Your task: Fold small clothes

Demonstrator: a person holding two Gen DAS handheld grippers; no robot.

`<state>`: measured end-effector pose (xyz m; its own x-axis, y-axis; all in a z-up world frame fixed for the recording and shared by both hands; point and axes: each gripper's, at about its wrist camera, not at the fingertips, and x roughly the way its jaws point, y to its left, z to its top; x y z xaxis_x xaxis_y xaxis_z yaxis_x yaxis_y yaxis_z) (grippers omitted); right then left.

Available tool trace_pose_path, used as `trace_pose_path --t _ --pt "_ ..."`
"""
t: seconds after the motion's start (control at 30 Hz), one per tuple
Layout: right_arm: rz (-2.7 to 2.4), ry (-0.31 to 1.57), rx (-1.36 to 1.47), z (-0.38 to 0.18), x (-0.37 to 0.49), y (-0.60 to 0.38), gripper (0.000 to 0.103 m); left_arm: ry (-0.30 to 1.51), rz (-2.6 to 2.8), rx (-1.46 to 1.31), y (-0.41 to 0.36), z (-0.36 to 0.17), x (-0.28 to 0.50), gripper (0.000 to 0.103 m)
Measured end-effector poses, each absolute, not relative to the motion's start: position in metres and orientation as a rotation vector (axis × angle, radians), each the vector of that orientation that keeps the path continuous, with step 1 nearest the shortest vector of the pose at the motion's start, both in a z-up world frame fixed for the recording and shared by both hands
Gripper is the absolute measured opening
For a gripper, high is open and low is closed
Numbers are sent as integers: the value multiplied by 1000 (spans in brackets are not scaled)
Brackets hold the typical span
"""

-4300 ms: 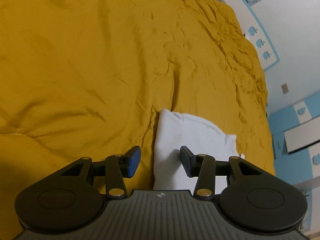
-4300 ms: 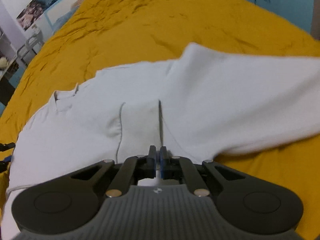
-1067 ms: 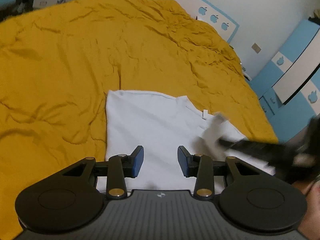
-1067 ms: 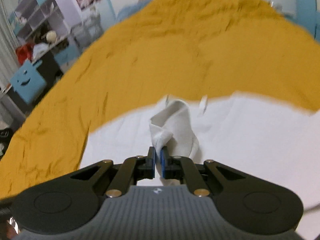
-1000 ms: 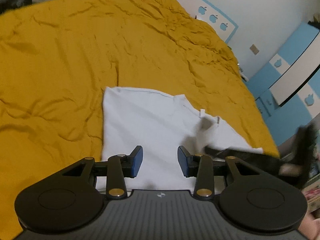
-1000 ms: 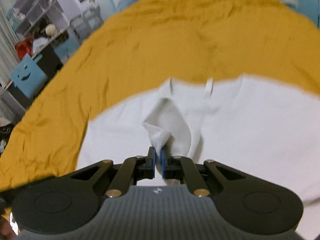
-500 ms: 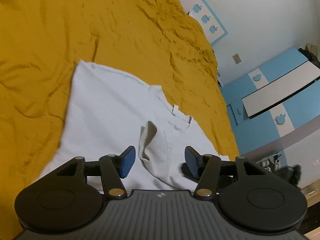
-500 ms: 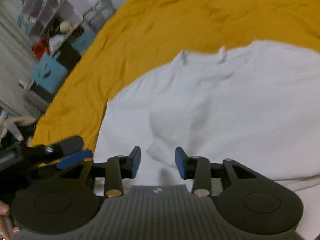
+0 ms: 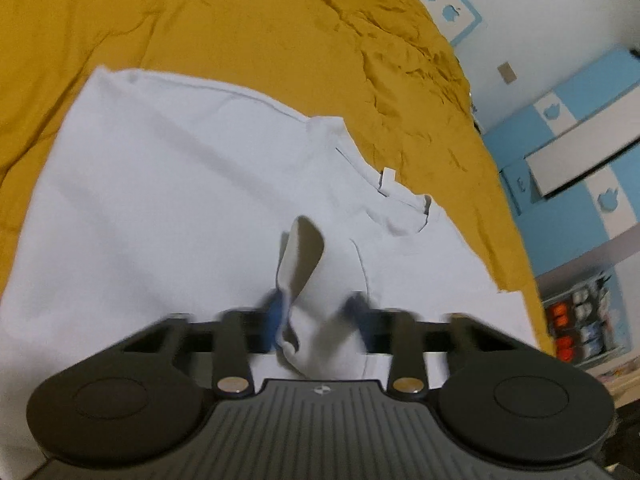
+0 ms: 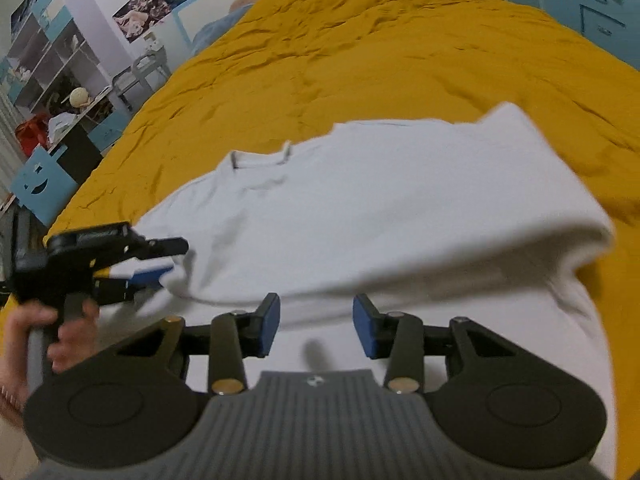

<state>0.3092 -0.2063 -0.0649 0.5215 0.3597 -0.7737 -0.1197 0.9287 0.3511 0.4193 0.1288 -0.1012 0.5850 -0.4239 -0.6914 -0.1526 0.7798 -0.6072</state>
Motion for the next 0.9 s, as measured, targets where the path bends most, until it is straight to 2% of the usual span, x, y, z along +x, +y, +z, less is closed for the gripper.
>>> trace_pose_path --t 0.17,0.4,0.53,0.63,0.8,0.9 --pt "323 954 263 -71 299 -210 27 870 -211 -630 123 -66 411 6" --pt "404 910 235 -79 315 -171 25 713 -340 -519 81 53 408 6" --pt "260 879 147 -87 335 -166 24 614 -369 -475 67 105 404 6" --pt "93 859 99 -84 341 -197 25 559 -373 -480 77 129 400 6" --pt "-41 851 94 -84 332 -265 24 605 -249 -409 109 121 392 5" --pt "-28 880 176 -88 319 -297 14 720 -148 -392 130 76 392 5"
